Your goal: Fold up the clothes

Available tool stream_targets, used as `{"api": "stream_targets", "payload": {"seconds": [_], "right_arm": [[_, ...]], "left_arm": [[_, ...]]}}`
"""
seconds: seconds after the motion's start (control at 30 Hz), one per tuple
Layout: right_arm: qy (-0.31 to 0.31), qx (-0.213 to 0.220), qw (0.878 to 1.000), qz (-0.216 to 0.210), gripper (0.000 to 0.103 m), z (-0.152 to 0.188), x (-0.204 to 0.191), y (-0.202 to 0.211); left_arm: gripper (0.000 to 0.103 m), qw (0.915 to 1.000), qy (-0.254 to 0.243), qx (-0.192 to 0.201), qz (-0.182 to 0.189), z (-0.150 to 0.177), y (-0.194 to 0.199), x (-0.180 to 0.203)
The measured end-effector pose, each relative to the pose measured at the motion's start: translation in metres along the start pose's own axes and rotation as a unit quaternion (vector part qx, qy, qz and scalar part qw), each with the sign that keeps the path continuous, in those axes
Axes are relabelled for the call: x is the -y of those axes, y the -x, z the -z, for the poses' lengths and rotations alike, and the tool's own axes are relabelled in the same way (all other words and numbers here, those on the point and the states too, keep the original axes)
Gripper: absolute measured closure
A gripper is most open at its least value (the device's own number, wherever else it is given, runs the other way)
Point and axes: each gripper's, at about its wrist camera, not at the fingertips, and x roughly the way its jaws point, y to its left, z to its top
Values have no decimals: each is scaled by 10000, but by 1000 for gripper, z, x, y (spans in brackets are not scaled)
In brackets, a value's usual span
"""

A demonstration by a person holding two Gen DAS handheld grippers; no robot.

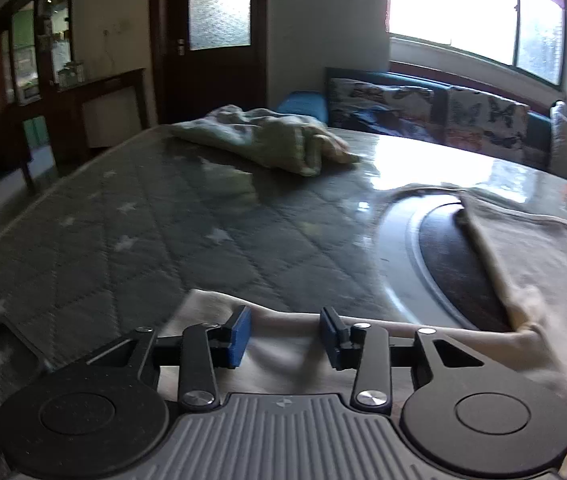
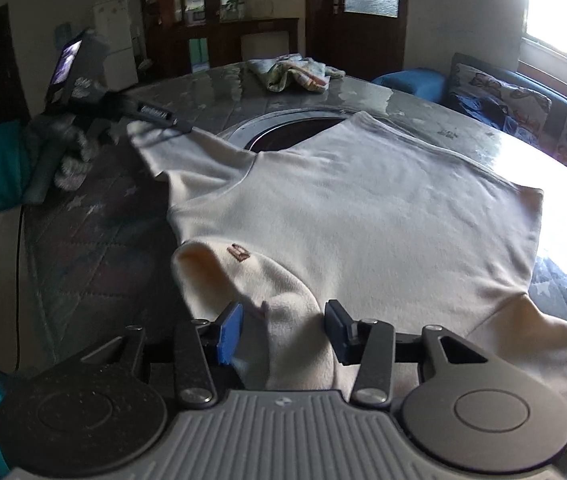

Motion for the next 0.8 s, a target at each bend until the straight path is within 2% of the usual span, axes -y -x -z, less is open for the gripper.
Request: {"api": "stream_targets", "payload": {"seconds": [0.2,0.23,0.33,0.43,0.53,0.67,0.8], "right_arm": [[374,-149,9992,27,61,2,-7,9],[367,-75,9993,24,63,1,-8,12],[355,169,9992,12,63,-4,-11,20],[274,99,9996,-14,63,-7,-11,11],[302,-93,9994,-117,63,-2,-14,5],[53,144,9998,-89,62,1,-7,23],[-537,437,9971,306,62,8,18,50]], "left_arm": [[54,9997,-201,18,-153,-3,-3,4],[54,9997,-203,12,-158,-3,-2,5],[54,9997,-215,10,-150,-5,1,9],[54,9997,-245,79,-45,-8,12,17],[51,9988,-386,217,213,-11,30,32],[49,9954,-570,254,726,-14,46,63],[46,9885,-861,240,1218,-11,58,104]]}}
